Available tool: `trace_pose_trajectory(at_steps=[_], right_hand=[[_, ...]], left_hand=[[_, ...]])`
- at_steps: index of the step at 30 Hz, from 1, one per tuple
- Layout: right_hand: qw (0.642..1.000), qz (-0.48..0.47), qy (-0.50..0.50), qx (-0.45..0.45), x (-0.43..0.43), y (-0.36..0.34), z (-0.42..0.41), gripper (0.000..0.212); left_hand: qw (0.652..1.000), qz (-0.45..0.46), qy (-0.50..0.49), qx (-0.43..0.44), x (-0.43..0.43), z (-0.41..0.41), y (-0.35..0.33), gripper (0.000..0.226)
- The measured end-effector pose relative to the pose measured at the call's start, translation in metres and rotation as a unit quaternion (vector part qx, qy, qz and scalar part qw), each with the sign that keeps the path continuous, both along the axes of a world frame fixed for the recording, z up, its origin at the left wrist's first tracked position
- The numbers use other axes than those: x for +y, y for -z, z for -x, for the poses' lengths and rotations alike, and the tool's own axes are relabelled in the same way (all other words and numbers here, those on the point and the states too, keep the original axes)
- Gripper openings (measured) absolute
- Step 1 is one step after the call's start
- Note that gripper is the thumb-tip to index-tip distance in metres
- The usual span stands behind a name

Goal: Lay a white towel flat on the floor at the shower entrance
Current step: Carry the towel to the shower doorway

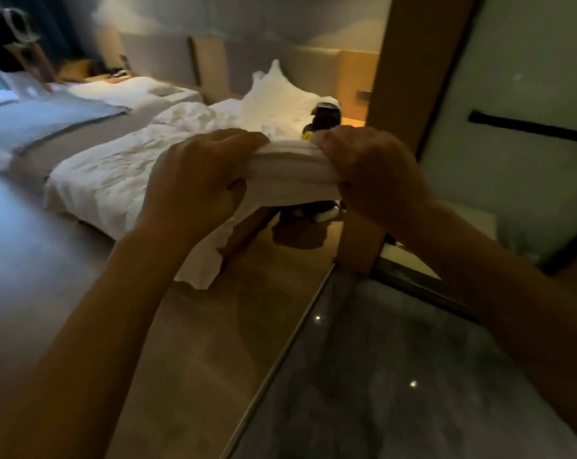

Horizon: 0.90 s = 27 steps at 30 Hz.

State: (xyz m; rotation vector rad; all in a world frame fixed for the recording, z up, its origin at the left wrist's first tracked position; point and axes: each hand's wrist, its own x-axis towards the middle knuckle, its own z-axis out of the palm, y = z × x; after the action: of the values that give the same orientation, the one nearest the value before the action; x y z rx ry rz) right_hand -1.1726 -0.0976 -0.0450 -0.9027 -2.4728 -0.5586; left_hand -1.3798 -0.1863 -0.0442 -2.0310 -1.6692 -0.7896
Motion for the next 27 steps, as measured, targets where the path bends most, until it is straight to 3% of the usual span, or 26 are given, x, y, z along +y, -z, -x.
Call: trace_pose_trajectory(at_steps=[8,27], right_hand=[[0.990,-0.001,0.141,-0.001,-0.032,-0.005,-0.104,0.043],[0.967,-0.001,0.251,0.044,-0.133,0.002,-0.266,0.049]], left_hand=[[0.985,-0.001,0.172,-0.030,0.030,-0.086,-0.006,0.053],[0.951,0.013,0.309,-0.013,-0.006,-0.251,-0.004,0.049]])
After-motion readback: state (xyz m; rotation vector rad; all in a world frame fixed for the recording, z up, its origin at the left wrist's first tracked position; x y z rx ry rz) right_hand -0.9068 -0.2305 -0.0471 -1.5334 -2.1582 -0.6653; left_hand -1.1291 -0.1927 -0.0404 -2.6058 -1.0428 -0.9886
